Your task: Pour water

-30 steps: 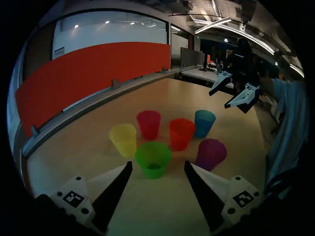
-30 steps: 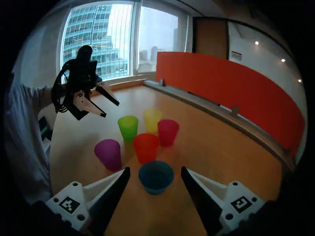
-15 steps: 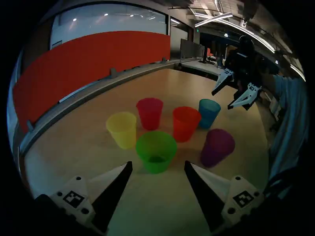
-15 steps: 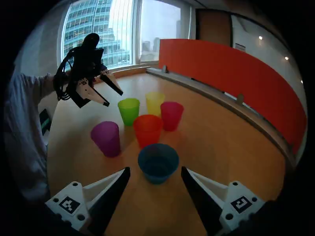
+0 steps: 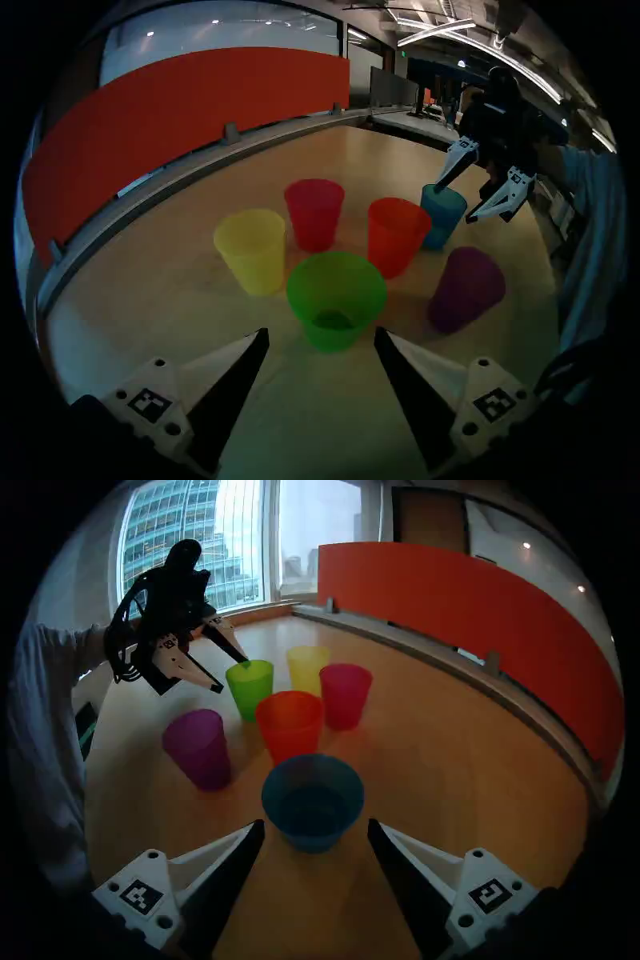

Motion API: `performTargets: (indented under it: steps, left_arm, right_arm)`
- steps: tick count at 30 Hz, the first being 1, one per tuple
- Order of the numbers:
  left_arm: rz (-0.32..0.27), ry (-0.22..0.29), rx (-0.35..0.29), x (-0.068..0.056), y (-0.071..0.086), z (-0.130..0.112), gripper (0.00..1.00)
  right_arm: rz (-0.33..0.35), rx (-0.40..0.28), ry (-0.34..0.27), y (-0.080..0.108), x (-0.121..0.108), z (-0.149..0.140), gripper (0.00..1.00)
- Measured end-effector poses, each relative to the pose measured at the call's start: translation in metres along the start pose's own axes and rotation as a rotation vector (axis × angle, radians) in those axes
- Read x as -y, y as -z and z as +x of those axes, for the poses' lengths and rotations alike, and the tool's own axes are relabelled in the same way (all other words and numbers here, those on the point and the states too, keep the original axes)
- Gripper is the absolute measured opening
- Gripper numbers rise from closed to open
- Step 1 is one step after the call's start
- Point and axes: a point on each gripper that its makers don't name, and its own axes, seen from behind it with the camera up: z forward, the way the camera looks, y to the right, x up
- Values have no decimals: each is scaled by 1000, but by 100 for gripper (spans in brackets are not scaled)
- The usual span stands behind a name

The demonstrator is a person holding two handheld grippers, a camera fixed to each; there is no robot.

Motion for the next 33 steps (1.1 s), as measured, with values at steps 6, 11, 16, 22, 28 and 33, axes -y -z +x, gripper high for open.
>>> performTargets:
  steps: [6,11,16,22,28,33]
  left_arm:
    - [-12,-13,0,-1,-9,3,98]
    - [-31,-23,-1,-7,-17,6,98]
    - [-45,-30,-5,-12,-24,12,98]
    - [-60,-29,-6,-16,-30,16,99]
    - [-58,-37,2,-16,-35,15,98]
    - [-44,-43,9,-12,-37,15,88]
  right_arm:
    - [10,-4,-4,-9,0,1,100]
    - [15,-5,-3,-16,0,2,100]
    - [21,-7,0,-21,1,4,100]
    - [29,-16,0,-25,2,7,100]
    - [35,-19,1,-27,2,9,100]
    - [36,-20,0,-27,2,8,100]
